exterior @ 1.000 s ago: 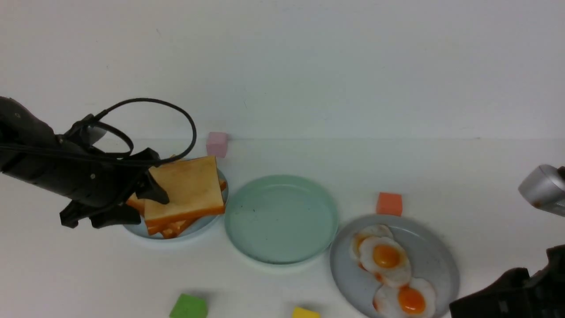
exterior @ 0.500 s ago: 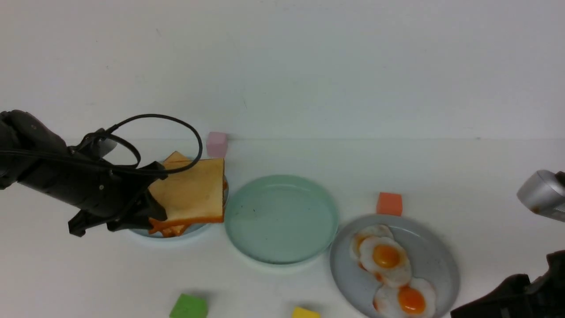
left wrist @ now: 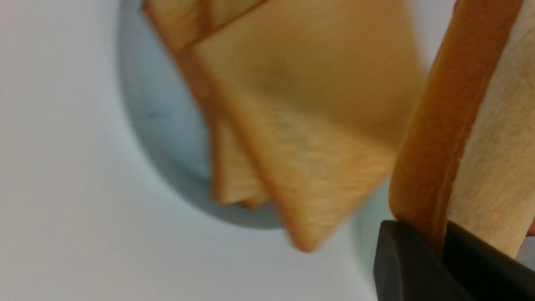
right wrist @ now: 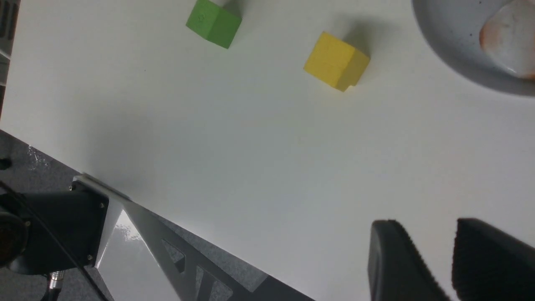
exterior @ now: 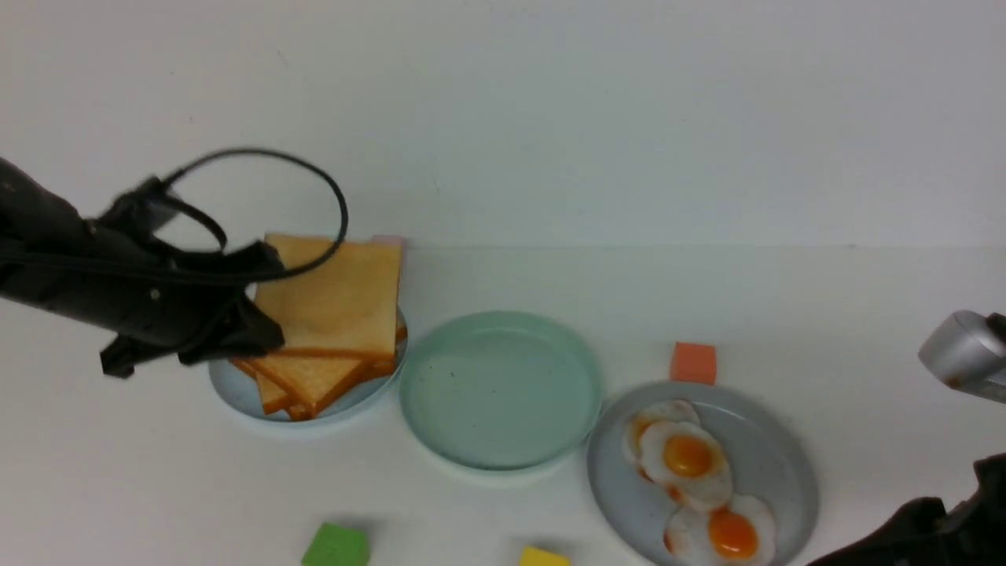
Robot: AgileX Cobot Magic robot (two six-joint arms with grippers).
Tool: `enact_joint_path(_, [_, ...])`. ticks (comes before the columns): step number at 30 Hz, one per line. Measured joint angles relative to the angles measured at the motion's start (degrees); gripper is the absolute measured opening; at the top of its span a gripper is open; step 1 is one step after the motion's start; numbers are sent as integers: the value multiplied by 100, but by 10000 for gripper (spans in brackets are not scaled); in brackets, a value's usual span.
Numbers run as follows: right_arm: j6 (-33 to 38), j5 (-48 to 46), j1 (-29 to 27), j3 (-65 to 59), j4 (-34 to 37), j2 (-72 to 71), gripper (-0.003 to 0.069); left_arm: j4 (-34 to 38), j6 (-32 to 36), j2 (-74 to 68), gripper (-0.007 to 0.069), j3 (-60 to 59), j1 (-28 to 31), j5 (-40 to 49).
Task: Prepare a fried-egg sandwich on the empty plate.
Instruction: Use the left arm to put a slice of bread into the empty plate in the middle
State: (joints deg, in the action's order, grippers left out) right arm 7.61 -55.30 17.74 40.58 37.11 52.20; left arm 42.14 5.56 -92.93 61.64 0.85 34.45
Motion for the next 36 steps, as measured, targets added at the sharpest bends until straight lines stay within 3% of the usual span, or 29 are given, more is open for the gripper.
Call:
enact_joint_path(4, [0, 0, 0, 0, -32, 0, 238, 713, 261, 315, 55, 0, -148, 132])
enact_joint_path(8, [0, -5, 0, 0, -157, 0, 238, 1499, 726, 240, 55, 0, -806, 68])
enact_joint_path(13, [-126, -82, 0, 0, -414, 0, 238, 2057, 781, -352, 55, 0, -1437, -376])
enact_joint_path(21, [-830, -306, 0, 0, -1227, 0, 238, 2827, 1059, -1562, 55, 0, -1577, -638])
enact_joint_path(26, [-882, -317, 0, 0, -1292, 0, 238, 3180, 1429, -1881, 62, 0, -1577, -620])
enact_joint_path(29, [-889, -317, 0, 0, -1292, 0, 238, 3220, 1496, -1902, 96, 0, -1577, -607])
enact_joint_path(32, [-889, -317, 0, 0, -1292, 0, 238, 3237, 1522, -1902, 180, 4, -1577, -562])
enact_joint_path(34, [-889, -317, 0, 0, -1292, 0, 238, 3231, 1529, -1894, 286, 4, -1577, -407])
enact_joint_path(36, [-889, -317, 0, 0, -1292, 0, 238, 3222, 1510, -1851, 347, 4, -1577, -312])
